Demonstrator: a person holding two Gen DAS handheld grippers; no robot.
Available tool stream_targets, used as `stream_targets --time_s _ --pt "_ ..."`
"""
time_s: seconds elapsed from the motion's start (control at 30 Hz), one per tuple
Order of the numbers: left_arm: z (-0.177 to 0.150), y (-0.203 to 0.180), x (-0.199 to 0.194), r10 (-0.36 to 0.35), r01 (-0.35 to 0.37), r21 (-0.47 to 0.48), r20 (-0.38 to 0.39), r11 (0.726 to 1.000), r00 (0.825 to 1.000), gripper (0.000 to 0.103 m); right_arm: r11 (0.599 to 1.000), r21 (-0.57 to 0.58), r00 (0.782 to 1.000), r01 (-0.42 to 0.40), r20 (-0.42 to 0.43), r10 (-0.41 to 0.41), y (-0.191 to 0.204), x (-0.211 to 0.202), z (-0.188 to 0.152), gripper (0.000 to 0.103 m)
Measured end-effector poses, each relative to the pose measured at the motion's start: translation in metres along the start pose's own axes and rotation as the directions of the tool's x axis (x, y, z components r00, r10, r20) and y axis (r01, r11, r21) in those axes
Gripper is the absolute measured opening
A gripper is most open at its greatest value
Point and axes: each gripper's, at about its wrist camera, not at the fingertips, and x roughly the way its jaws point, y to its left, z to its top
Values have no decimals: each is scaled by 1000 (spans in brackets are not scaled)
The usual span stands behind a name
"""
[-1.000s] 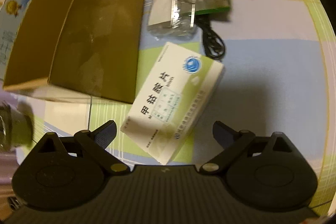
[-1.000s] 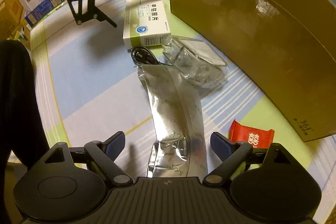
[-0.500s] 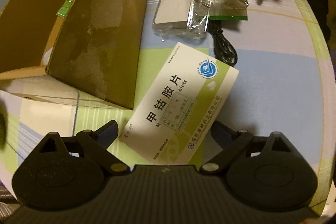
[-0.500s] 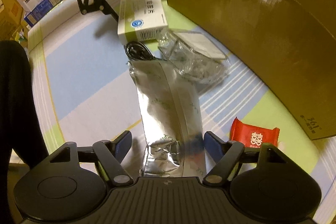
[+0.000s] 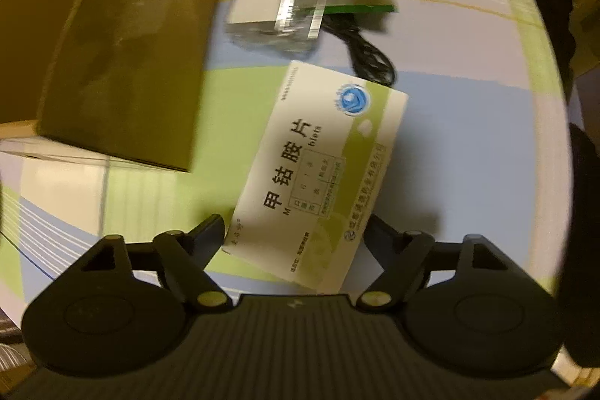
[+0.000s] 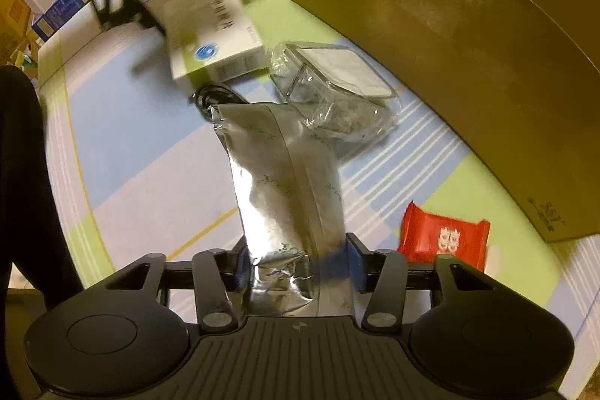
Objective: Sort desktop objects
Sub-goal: 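Grasp the white medicine box with the left tool while the right tool grasps the silver foil bag, then lift the medicine box and foil bag over the cardboard box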
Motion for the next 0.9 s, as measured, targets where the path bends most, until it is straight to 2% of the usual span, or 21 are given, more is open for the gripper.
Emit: stream_targets --time_s 0.2,0.27,0.37,0.47,0.6,0.67,0.7,0.73,0.8,0.9 --pt "7 -33 -14 -39 42 -110 37 993 999 69 999 17 998 49 -34 -48 2 -8 -10 43" --pt "10 -45 -17 -28 33 -116 47 993 998 69 998 30 998 51 -45 -50 1 -10 -13 43" --pt "14 -57 -15 2 3 -116 48 993 999 70 997 44 998 57 -42 -55 3 -13 -15 43" --pt "7 -51 -14 4 5 -153 63 988 998 75 995 66 997 69 -40 -66 6 -16 -18 45" --pt "7 -54 -9 8 7 -186 83 982 996 76 992 94 996 82 -29 -79 11 -15 -23 51" --pt "8 -52 -6 5 12 -198 86 980 996 76 991 109 997 81 -24 -79 11 -14 -22 56" --pt "8 -51 -4 2 18 -211 92 977 996 78 990 117 997 77 -20 -75 12 -14 -22 62" --pt "9 -49 -5 -8 31 -232 96 972 995 77 989 129 997 78 -14 -77 12 -14 -23 66" --pt "9 -46 -4 -26 54 -283 100 957 995 72 987 143 997 79 -11 -78 12 -11 -23 68" --pt "7 -46 -7 -35 68 -357 98 932 995 71 981 176 996 86 -13 -85 8 -5 -24 69"
